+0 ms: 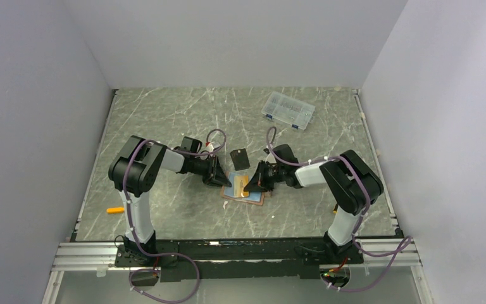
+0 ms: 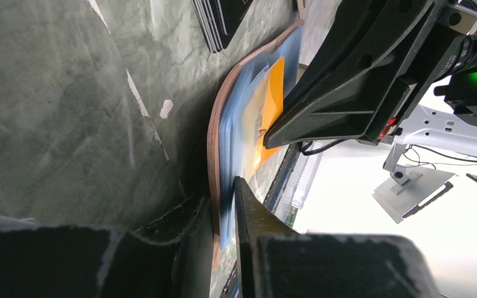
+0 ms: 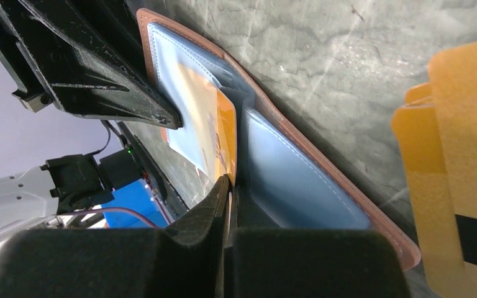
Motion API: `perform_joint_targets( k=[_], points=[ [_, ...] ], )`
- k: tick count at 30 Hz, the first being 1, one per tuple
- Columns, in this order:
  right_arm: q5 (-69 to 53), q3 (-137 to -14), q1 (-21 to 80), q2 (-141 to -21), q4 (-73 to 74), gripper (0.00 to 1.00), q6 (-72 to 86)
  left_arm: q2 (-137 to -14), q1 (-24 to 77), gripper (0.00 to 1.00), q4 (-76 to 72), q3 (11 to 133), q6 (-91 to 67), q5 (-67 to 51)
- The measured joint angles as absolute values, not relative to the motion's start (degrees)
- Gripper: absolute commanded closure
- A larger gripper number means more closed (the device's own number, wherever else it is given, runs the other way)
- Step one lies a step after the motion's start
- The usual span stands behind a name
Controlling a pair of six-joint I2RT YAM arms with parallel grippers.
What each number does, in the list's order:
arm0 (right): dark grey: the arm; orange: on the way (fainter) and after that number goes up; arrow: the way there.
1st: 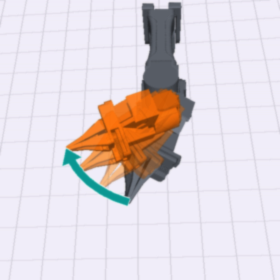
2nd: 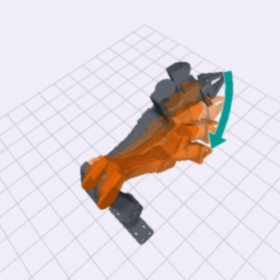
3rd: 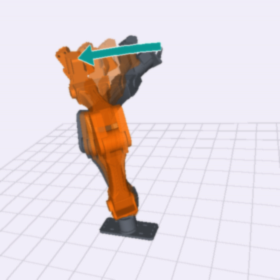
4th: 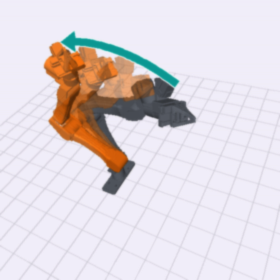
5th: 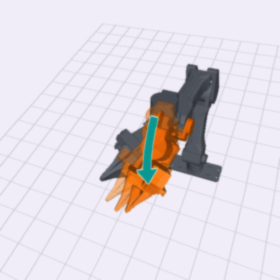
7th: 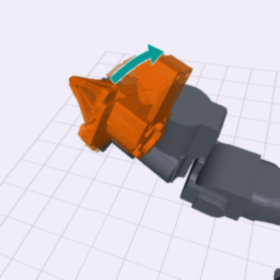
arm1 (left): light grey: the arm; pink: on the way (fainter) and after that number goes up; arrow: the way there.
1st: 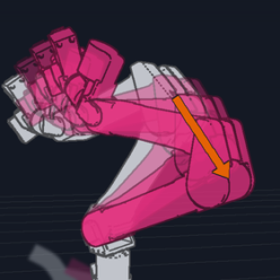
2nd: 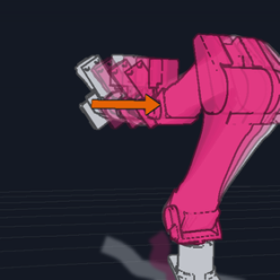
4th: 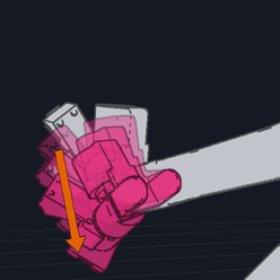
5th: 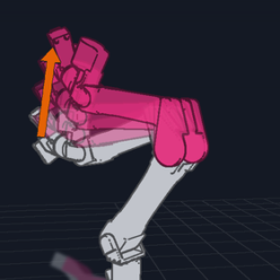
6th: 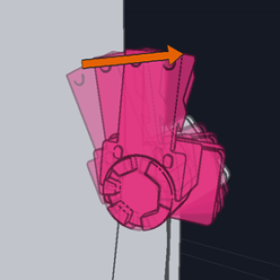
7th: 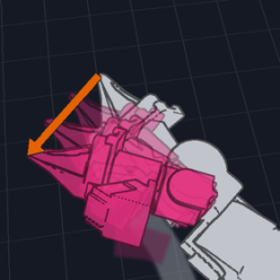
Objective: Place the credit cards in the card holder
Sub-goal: Insert the credit card into the card holder.
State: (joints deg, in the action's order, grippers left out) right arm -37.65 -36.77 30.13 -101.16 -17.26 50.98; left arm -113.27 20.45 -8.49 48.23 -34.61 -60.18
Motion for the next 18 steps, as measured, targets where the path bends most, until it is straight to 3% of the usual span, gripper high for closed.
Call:
perform_joint_targets(
  k=[3,7,14,18],
  points=[
    [-37.10,-38.79,30.65,-101.30,-13.65,0.98,49.21,-113.27,20.45,0.79,-8.80,48.12,-34.81,-60.16],
    [-35.31,-42.26,31.79,-101.38,-7.22,0.80,45.91,-113.21,20.45,0.79,-8.75,48.12,-34.89,-60.12],
    [-31.44,-45.80,34.44,-100.42,-0.25,0.62,41.54,-112.95,20.38,0.81,-8.88,48.12,-35.20,-60.20],
    [-29.21,-46.39,35.73,-99.29,1.10,0.59,40.12,-112.79,20.27,0.81,-8.78,48.12,-35.16,-60.40]
  ],
)
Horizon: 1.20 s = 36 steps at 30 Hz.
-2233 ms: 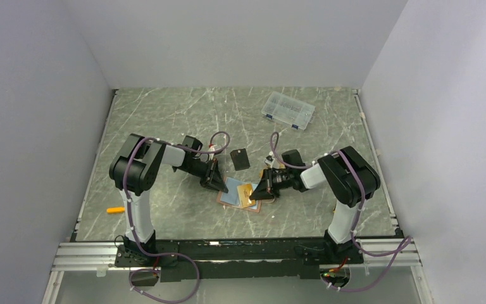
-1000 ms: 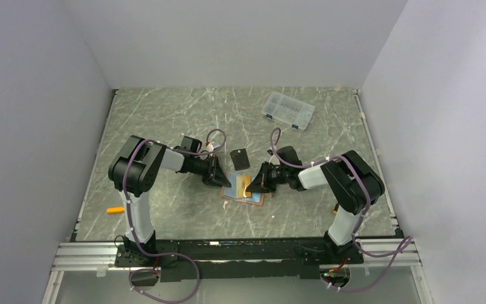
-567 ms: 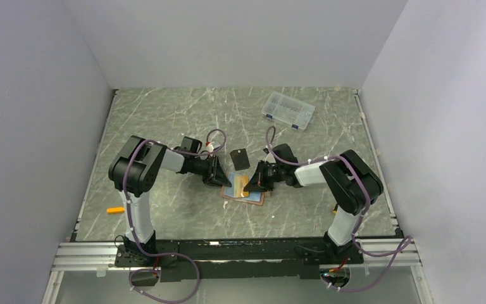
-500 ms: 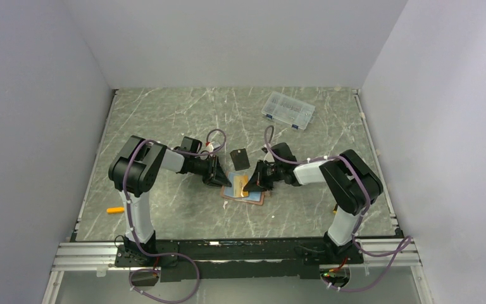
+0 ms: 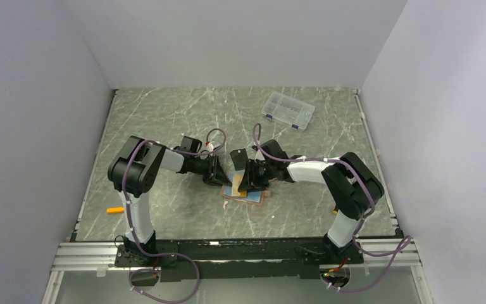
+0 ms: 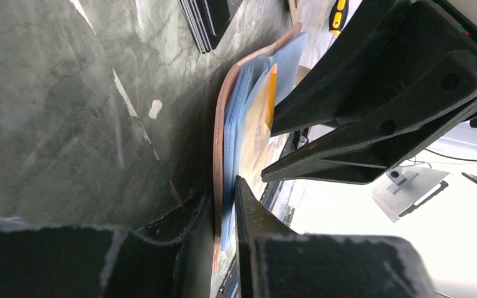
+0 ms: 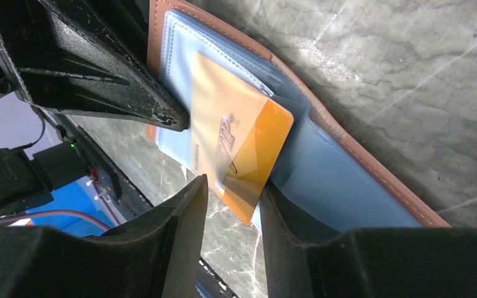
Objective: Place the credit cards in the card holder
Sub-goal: Insert the credit card into the card holder.
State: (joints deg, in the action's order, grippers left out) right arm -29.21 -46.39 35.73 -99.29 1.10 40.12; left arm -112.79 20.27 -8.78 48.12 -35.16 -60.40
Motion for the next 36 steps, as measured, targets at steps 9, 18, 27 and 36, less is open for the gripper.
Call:
perform_joint_targets(
  k=[9,18,27,36],
  points=[
    [-25.04,-50.24,38.65,-99.46,6.81,0.56,37.45,-112.71,20.10,0.77,-8.67,48.12,-35.14,-60.82],
    [-20.27,-54.85,42.44,-100.55,12.51,0.46,34.50,-112.64,19.90,0.70,-10.00,48.12,-35.86,-62.30],
    [-18.26,-56.36,44.86,-100.66,13.82,0.45,32.47,-112.53,19.97,0.70,-10.52,48.12,-36.23,-63.16],
    [-20.27,-57.47,46.44,-101.75,12.62,0.45,30.37,-112.25,20.21,0.68,-10.00,48.12,-36.03,-63.13]
  ],
)
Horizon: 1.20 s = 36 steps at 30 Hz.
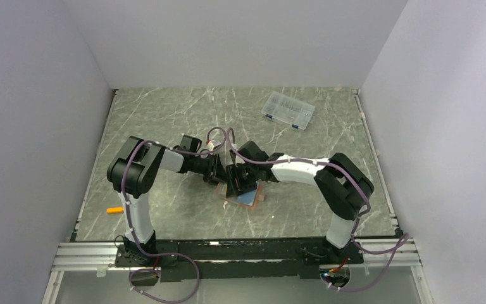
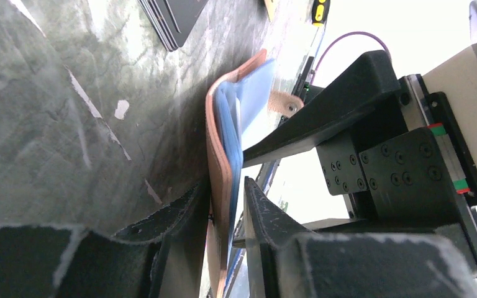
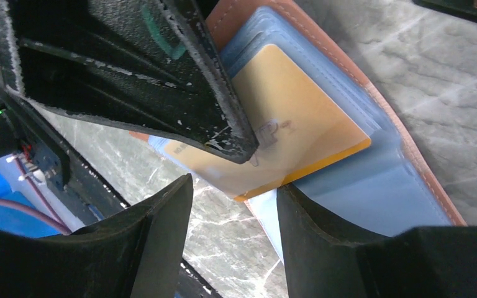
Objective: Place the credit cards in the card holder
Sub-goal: Insert the credit card into the card holder, then close the card holder at the center of the board.
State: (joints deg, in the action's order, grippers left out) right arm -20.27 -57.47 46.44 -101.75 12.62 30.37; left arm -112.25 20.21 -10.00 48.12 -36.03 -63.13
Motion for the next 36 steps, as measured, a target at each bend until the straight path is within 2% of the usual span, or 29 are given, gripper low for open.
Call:
perform_joint_targets(
  k=[6,10,14,19,25,33,36],
  points=[
    [-24.97,-54.94,45.60,-100.99,8.19,0.46,30.24,-112.14,20.36,0.71,-7.49,48.71,-33.87,-62.76],
    [-28.93,-51.64,43.31,-98.56,3.95,0.46,31.27,-110.93,20.53,0.78,-1.83,50.28,-29.47,-60.18],
    [-30.41,-49.58,39.83,-95.02,1.58,0.45,32.38,-109.06,20.62,0.80,5.91,53.69,-23.55,-56.01],
    [-26.39,-48.03,36.93,-88.92,5.91,0.43,32.47,-105.75,20.62,0.81,14.74,57.89,-16.25,-50.30],
    [-18.13,-48.05,38.39,-86.96,15.38,0.43,32.12,-104.71,20.84,0.83,22.15,60.90,-11.03,-45.19],
    [-15.79,-48.01,39.18,-87.02,20.10,0.53,32.14,-104.71,22.87,0.84,28.60,64.49,-7.64,-38.70],
    [-15.51,-47.92,39.18,-87.02,20.10,0.61,32.18,-104.71,23.77,0.84,29.98,65.93,-7.03,-36.91]
  ],
)
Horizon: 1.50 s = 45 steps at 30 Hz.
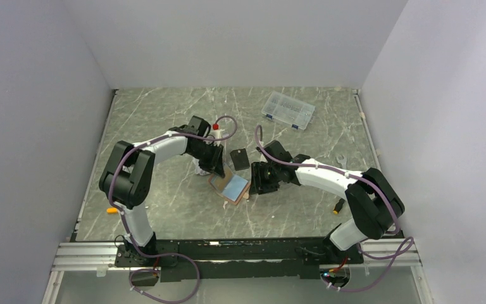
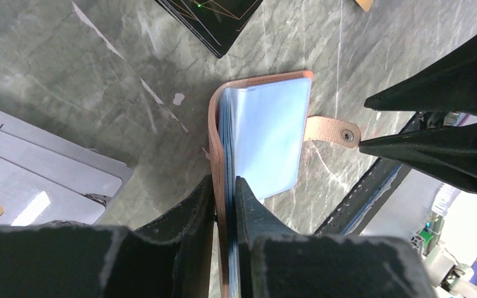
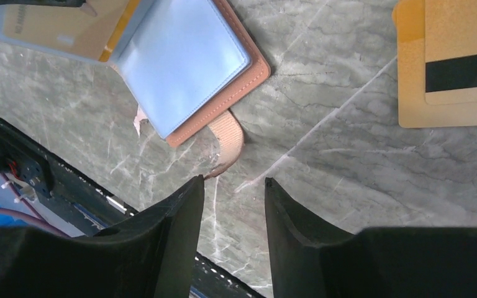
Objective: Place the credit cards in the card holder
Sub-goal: Close the card holder at the center of the board.
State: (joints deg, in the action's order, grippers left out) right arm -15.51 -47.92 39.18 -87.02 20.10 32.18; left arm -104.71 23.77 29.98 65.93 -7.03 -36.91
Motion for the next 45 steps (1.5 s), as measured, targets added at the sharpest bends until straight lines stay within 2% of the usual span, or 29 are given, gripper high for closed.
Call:
perform_joint_targets(
  k=[3,12,23,31,33,35,36,37,45],
  points=[
    [-15.49,-47.48,39.18,-87.07,20.10,0.72,32.45,-104.71,24.95,0.84,30.76,66.92,-6.57,-35.03],
    [-15.46,-44.91,39.22,-88.23,20.05,0.93,33.52,-104.20,29.06,0.85,32.71,69.23,-6.00,-28.91],
    [-15.84,-41.06,39.13,-87.64,18.04,0.90,35.42,-104.40,33.87,0.84,35.77,75.09,-4.95,-22.81],
    [-19.40,-37.26,36.82,-86.00,12.73,0.88,36.71,-106.94,36.29,0.78,37.32,76.12,-4.82,-18.76],
    [-21.10,-36.03,35.73,-85.67,11.00,0.88,37.21,-107.74,37.41,0.73,38.13,77.25,-4.60,-18.06],
    [-22.11,-35.09,34.98,-85.36,9.72,0.88,37.52,-108.38,38.63,0.55,38.74,78.59,-4.40,-17.78],
    [-22.55,-34.74,34.70,-85.30,9.28,0.89,37.63,-108.75,39.27,0.16,38.92,79.22,-4.25,-17.87],
    [-23.09,-34.41,34.30,-85.27,8.78,0.89,37.71,-109.14,39.88,0.03,38.98,79.81,-4.21,-18.09],
    [-24.64,-33.43,32.69,-85.27,7.01,0.91,37.76,-109.65,42.48,0.00,39.55,80.49,-4.10,-20.60]
  ],
)
